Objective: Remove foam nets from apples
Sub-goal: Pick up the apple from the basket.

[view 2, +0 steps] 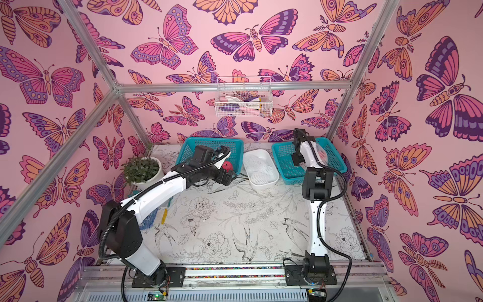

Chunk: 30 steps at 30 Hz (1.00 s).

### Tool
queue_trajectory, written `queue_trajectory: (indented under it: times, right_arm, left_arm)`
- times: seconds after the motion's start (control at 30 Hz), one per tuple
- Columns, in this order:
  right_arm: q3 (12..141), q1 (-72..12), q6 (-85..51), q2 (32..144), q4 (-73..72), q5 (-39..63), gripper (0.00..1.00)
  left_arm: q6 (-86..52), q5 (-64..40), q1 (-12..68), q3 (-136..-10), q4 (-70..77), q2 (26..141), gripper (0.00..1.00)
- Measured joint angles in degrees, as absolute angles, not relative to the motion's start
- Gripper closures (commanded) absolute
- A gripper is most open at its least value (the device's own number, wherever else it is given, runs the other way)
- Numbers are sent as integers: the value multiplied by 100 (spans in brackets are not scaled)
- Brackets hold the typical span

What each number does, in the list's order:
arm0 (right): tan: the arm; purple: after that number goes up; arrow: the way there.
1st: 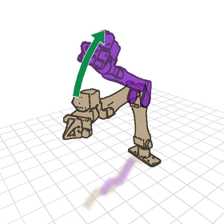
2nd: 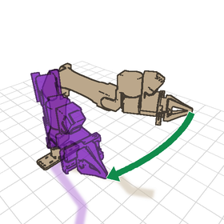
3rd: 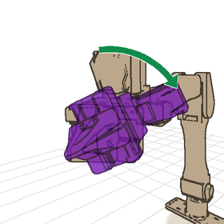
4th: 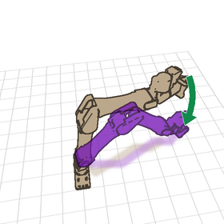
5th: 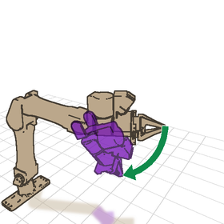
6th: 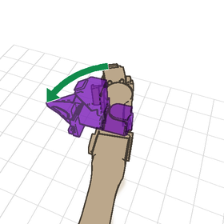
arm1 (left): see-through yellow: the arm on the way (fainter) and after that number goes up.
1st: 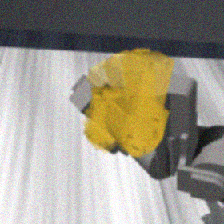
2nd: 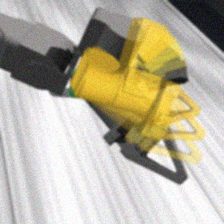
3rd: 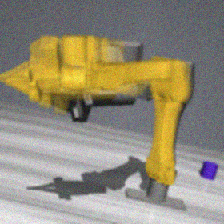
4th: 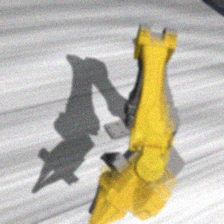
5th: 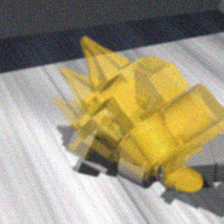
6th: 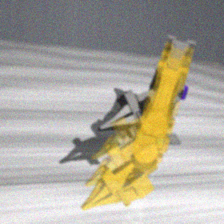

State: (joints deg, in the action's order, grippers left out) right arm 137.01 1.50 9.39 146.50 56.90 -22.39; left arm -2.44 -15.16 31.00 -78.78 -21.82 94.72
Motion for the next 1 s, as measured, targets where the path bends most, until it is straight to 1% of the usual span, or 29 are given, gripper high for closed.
queue_trajectory:
  times: [0.03, 0.07, 0.4, 0.5, 0.8, 1.0]
  right_arm:
    - [13701, 154, 952, 14650, 5675, -2202, 29]
    - [13701, 158, 958, 14650, 5671, -2178, 31]
    - [13629, 185, 950, 14610, 5581, -1944, 36]
    - [13329, 198, 978, 14435, 5387, -1826, 37]
    - [12208, 200, 1151, 13651, 4995, -972, 40]
    - [11824, 200, 1205, 13262, 4801, -637, 41]
  left_arm:
    - [-244, -1516, 3105, -7883, -2193, 9472, 4]
    - [-244, -1516, 3105, -7883, -2200, 9472, 4]
    - [-242, -1500, 3109, -7883, -2241, 9472, 4]
    - [-242, -1500, 3111, -7883, -2241, 9472, 4]
    - [-242, -1507, 3111, -7883, -2241, 9472, 4]
    - [-244, -1538, 3111, -7846, -2241, 9472, 4]
